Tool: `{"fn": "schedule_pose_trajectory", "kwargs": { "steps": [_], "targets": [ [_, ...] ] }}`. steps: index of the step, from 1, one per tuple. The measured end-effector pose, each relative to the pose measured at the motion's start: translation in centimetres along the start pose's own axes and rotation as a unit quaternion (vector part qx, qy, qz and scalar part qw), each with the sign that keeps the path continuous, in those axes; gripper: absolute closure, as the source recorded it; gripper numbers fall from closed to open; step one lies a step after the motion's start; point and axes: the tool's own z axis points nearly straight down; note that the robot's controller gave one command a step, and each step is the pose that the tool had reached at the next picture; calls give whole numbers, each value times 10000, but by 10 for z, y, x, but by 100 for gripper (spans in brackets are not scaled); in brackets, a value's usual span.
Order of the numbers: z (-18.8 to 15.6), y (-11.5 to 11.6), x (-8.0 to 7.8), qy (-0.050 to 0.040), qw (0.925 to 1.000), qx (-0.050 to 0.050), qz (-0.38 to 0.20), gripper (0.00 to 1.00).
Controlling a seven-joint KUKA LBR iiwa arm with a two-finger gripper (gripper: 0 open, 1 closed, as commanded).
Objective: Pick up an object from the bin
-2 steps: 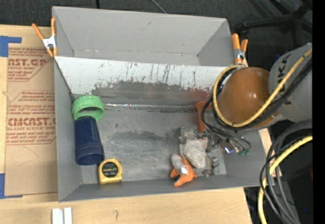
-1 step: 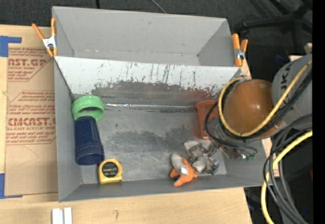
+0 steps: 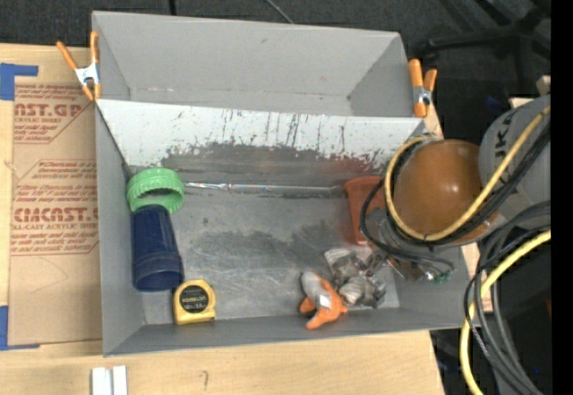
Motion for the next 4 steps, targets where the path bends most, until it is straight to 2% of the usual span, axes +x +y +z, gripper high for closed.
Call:
{"fn": "schedule_pose_trajectory", "kwargs": {
  "steps": [2, 4],
  "targets": [
    [-16, -11, -6, 10, 10000, -2, 55, 100],
    [-55, -6, -11, 4, 9999, 5, 128, 100]
  ]
}}
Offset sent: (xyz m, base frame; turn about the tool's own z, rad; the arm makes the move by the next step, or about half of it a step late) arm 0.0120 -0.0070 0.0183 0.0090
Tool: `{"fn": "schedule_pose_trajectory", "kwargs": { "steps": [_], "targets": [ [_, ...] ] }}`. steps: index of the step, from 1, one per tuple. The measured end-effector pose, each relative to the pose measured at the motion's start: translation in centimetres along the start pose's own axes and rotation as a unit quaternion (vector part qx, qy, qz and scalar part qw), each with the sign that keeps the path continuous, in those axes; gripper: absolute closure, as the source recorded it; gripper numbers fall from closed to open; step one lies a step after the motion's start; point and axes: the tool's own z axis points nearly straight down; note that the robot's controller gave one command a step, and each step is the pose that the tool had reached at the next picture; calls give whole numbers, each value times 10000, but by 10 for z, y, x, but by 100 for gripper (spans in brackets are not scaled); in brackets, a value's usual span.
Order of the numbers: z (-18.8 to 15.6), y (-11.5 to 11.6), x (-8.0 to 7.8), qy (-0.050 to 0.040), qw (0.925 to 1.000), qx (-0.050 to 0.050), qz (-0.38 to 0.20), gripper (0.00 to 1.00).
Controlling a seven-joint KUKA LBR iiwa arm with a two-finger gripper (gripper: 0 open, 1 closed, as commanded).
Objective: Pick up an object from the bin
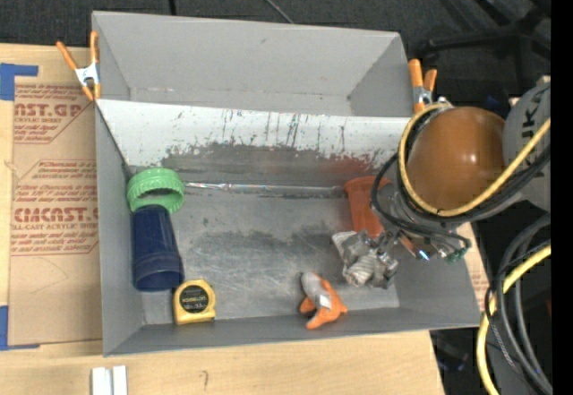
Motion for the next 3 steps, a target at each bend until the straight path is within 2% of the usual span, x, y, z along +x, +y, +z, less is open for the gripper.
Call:
{"fn": "schedule_pose_trajectory", "kwargs": {
  "steps": [1, 2, 3],
  "targets": [
    [41, -4, 4, -21, 10000, 9, 2, 100],
    [23, 2, 3, 47, 10000, -48, 4, 100],
    [-2, 4, -5, -30, 9999, 25, -119, 100]
  ]
}}
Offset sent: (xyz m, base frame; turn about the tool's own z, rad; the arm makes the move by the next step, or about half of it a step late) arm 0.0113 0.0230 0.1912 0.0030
